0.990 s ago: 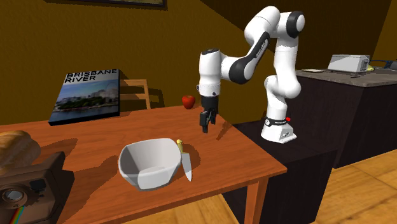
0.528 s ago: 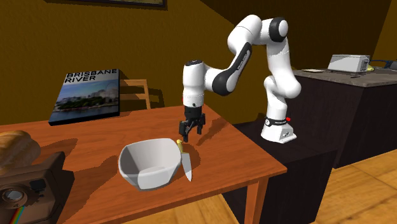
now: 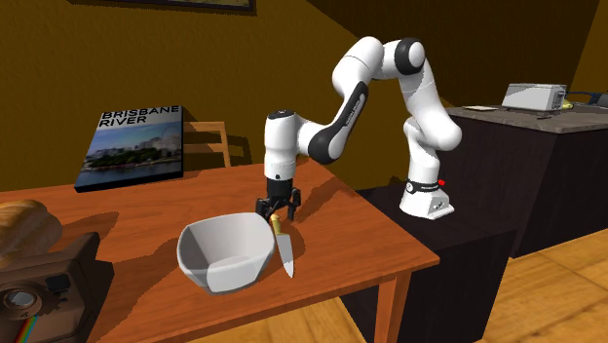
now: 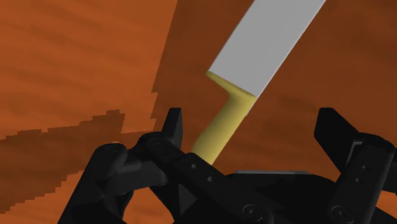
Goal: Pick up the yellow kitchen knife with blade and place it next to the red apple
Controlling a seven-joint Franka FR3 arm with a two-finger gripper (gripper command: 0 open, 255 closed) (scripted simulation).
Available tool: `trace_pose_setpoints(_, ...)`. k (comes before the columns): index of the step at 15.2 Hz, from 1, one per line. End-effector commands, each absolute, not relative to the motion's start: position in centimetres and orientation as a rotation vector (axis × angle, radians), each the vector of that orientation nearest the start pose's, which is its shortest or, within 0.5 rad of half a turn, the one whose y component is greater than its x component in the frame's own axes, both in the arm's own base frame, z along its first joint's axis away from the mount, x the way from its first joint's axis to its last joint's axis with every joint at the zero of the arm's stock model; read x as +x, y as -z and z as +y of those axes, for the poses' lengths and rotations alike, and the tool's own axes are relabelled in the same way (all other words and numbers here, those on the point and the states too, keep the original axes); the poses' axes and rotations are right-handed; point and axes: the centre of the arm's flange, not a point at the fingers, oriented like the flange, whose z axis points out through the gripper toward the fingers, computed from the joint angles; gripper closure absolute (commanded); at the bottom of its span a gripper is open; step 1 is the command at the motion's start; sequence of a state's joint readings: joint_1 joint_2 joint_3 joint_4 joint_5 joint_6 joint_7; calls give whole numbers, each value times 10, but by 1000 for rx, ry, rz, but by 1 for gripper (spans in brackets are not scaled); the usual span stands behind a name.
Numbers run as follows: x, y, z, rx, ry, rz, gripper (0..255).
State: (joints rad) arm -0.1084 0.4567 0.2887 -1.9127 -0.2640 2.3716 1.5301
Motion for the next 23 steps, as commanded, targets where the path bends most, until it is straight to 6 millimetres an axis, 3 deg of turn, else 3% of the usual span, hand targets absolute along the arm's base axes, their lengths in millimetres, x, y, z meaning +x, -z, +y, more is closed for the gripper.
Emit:
trace_pose_setpoints(1, 623, -254, 99, -2612, 102, 1774, 0)
trace_pose_setpoints(3, 623, -241, 99, -2612, 102, 1774, 0)
trace_pose_setpoints(11, 623, -241, 99, -2612, 102, 1774, 0)
trace_pose_setpoints(12, 623, -241, 99, -2612, 102, 1774, 255)
trace_pose_setpoints(21, 623, -241, 99, -2612, 102, 1774, 255)
trace_pose_setpoints(23, 623, -251, 99, -2612, 102, 1774, 255)
